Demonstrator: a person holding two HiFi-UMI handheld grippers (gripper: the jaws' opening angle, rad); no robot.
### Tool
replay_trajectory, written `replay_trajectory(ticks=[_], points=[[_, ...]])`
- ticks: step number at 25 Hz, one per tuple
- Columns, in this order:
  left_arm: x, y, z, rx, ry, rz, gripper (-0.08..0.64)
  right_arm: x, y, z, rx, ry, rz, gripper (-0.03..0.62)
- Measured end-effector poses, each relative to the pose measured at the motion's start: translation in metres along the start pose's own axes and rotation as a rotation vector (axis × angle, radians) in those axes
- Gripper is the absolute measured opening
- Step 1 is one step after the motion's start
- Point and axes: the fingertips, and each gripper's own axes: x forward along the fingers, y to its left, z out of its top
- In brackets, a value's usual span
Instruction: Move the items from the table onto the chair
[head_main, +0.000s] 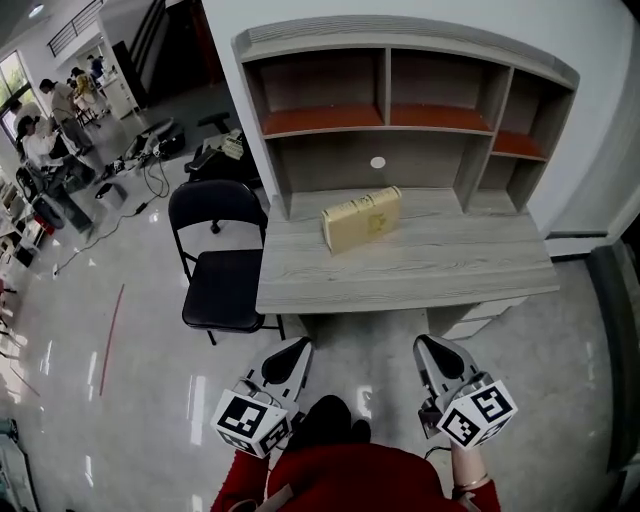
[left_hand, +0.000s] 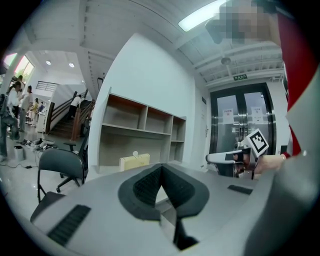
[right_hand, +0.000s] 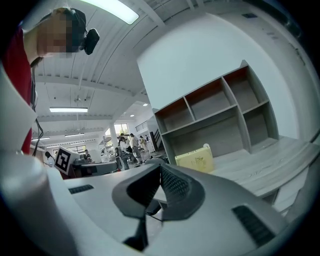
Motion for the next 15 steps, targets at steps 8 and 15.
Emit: replay_trajectory(ticks=[8, 15], points=[[0.067, 0.062, -0.001, -0.012, 0.032, -0.013, 0.008, 0.061, -0.046, 0.004, 0.045, 0.02, -0.058, 0.014], [0.159, 0.115, 0.025, 0.036, 0.064, -0.162, 0.008, 0.152, -0.094, 0.038, 0.047, 0.022, -0.134, 0.014]])
